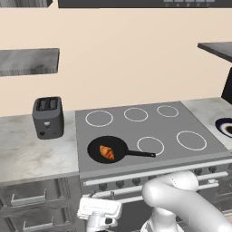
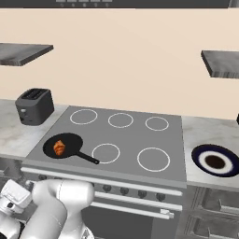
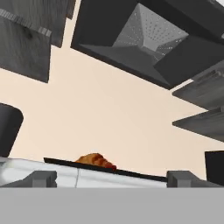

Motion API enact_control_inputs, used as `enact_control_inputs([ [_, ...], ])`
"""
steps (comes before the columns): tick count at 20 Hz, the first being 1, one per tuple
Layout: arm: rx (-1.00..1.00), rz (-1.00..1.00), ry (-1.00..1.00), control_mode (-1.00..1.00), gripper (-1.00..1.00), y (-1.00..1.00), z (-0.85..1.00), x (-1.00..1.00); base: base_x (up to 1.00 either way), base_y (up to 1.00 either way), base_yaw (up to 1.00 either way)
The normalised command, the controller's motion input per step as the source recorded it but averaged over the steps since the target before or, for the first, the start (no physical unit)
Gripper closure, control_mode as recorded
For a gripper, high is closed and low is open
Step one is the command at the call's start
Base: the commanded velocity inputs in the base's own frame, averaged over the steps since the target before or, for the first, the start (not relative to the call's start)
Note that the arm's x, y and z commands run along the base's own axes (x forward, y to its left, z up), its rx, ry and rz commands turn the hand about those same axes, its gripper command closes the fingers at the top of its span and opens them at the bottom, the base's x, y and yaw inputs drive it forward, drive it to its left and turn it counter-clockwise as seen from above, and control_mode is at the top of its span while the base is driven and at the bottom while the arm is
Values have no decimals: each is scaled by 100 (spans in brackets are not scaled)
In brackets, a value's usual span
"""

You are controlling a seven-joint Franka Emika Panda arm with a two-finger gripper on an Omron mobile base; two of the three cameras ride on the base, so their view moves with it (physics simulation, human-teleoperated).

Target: Pick the croissant and place it on the pan. Then turn on the stove to warm the croissant.

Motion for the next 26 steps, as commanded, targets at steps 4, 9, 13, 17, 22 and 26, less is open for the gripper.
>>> enact_control_inputs([
  [4,0,0,-18,-100,-100,-14,-14,-43,0,0,0],
  [9,0,0,-11,-100,-100,-50,-18,38,0,0,0],
  [13,0,0,-8,-100,-100,-41,-24,62,0,0,0],
  [17,0,0,-2,-100,-100,0,-3,0,0,0,0],
  [22,0,0,-3,-100,-100,0,-18,19,0,0,0],
  [26,0,0,-2,-100,-100,0,-1,5,0,0,0],
])
